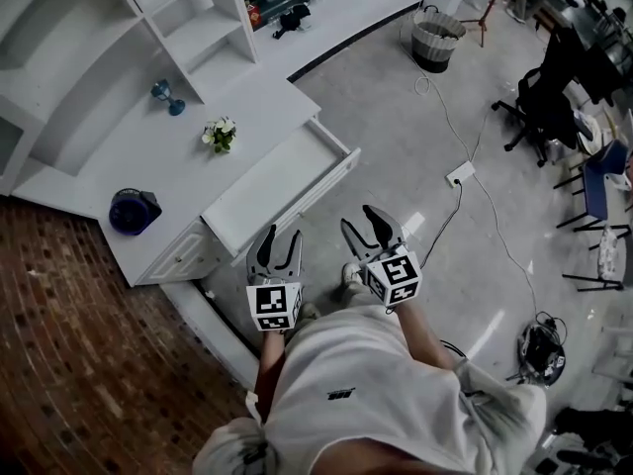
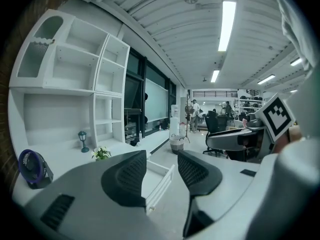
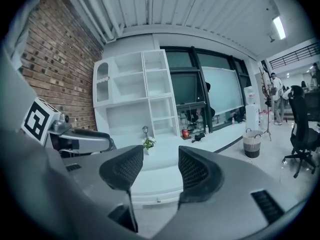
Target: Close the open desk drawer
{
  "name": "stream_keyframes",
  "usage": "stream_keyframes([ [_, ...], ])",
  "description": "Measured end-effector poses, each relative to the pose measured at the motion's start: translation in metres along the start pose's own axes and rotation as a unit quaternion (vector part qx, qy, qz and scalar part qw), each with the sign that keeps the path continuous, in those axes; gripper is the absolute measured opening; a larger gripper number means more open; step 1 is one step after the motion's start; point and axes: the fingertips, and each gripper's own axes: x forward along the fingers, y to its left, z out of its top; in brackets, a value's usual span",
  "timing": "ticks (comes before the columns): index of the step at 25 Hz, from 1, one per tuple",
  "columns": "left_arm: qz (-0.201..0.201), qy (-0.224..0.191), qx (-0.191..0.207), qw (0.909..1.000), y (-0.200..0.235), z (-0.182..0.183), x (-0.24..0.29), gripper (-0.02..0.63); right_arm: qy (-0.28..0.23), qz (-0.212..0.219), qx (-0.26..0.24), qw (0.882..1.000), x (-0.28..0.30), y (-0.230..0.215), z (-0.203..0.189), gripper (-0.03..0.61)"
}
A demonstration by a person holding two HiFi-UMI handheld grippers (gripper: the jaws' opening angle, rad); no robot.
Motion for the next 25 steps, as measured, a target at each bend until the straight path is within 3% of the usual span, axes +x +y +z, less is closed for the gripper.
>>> stream_keyframes([
  [13,0.086,0.041,-0.025,0.9951,-0.019,-0.020,0.045,0.190,0.038,0.078,0.012,0.996,0.042,-0.062,-0.017,0.222],
  [25,0.114,0.076,-0.082,0.9871,0.014,-0.085,0.067,0.189,0.093,0.090,-0.009,0.991,0.096,-0.071,-0.070,0.222],
])
